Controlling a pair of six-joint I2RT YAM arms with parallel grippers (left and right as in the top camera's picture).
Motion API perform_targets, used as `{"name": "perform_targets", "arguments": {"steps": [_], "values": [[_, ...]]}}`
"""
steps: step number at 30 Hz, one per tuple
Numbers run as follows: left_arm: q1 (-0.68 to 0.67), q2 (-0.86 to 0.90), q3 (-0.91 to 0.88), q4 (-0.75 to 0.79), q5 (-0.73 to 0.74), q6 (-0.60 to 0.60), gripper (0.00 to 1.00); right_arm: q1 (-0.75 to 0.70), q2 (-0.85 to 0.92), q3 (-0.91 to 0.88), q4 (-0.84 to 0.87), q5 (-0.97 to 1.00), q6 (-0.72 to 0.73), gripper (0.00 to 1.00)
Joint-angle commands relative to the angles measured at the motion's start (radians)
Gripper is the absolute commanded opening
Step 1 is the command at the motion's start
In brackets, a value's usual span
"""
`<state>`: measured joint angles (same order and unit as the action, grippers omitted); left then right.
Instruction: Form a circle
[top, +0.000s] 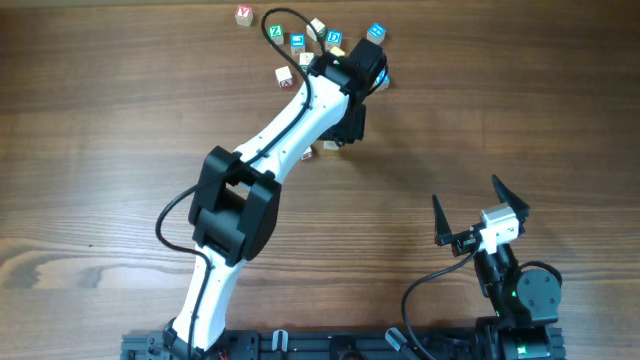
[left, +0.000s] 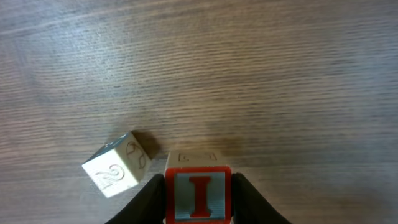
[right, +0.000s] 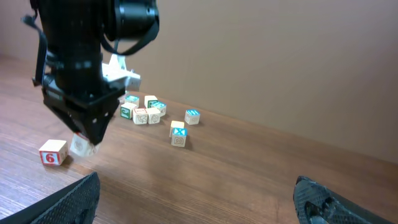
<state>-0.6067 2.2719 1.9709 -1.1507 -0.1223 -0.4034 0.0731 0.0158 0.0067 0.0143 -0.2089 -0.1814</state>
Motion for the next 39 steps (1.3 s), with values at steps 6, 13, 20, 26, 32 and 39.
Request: {"name": "perform_targets", "arguments": {"steps": [6, 13, 20, 26, 32, 39], "values": [[0.005, 0.001, -0.101, 0.085, 0.005, 0.076, 0.31, 0.000, -0.002, -0.002, 0.002, -0.001, -0.002, 1.00], [0.009, 0.001, -0.109, 0.101, 0.004, 0.112, 0.33, 0.000, -0.002, -0.001, 0.002, -0.001, -0.002, 1.00], [0.009, 0.001, -0.110, 0.111, -0.003, 0.113, 0.34, 0.000, -0.002, -0.002, 0.002, -0.001, -0.002, 1.00], [0.009, 0.001, -0.159, 0.139, -0.034, 0.112, 0.34, 0.000, -0.002, -0.002, 0.002, -0.001, -0.002, 1.00], [0.009, 0.000, -0.174, 0.171, -0.085, 0.112, 0.34, 0.000, -0.002, -0.002, 0.002, -0.001, -0.003, 1.00], [0.009, 0.000, -0.174, 0.171, -0.096, 0.112, 0.31, 0.000, -0.002, -0.002, 0.002, -0.001, -0.003, 1.00]]}}
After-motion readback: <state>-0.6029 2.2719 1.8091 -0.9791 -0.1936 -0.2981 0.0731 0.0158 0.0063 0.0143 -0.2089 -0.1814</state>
